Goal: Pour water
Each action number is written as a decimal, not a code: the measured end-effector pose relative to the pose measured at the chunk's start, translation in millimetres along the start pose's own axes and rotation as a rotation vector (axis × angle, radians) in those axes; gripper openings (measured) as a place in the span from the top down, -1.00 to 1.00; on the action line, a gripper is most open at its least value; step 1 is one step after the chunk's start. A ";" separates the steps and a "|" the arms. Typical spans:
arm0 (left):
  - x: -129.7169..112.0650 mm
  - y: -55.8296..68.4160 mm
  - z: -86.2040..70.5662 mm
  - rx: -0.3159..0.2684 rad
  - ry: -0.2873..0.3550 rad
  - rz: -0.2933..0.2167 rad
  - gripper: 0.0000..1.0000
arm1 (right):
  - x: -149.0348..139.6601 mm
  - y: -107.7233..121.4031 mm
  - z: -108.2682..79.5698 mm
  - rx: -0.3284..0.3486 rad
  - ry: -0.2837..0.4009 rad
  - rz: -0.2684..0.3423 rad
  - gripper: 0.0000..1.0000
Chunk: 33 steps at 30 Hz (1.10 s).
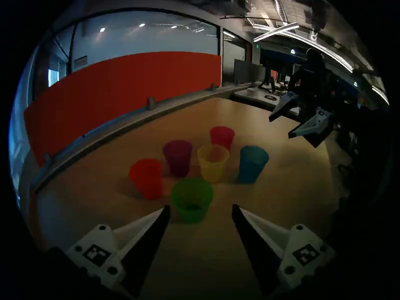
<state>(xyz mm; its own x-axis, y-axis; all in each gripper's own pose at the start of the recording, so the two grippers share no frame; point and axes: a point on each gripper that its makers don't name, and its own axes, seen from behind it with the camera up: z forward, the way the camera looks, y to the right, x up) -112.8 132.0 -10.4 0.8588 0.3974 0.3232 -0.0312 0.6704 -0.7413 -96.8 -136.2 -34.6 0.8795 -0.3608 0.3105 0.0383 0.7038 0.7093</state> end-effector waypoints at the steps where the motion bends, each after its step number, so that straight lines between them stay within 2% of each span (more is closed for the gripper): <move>1: -4.0 -0.3 2.7 0.002 -0.011 0.005 -0.83 | -1.7 -0.3 0.8 0.002 -0.003 0.000 -0.99; 6: -17.0 -3.2 14.8 0.013 -0.051 0.021 -0.82 | -6.8 -0.7 4.2 0.005 -0.012 0.002 -0.99; 18: -28.8 -14.3 42.3 0.013 -0.086 0.019 -0.82 | -11.8 -0.5 11.9 0.013 -0.023 -0.002 -0.99; 24: -32.5 -15.8 57.1 -0.007 -0.094 0.004 -0.82 | -13.2 0.3 18.0 0.017 -0.032 0.002 -0.99; 33: -30.9 -15.7 78.2 -0.034 -0.100 0.012 -0.83 | -14.8 2.8 23.8 0.021 -0.038 0.018 -0.99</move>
<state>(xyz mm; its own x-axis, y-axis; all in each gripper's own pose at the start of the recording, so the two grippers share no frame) -178.9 158.2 37.2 0.8029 0.4669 0.3705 -0.0222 0.6445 -0.7643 -121.1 -143.5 -22.2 0.8610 -0.3716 0.3472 0.0122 0.6976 0.7164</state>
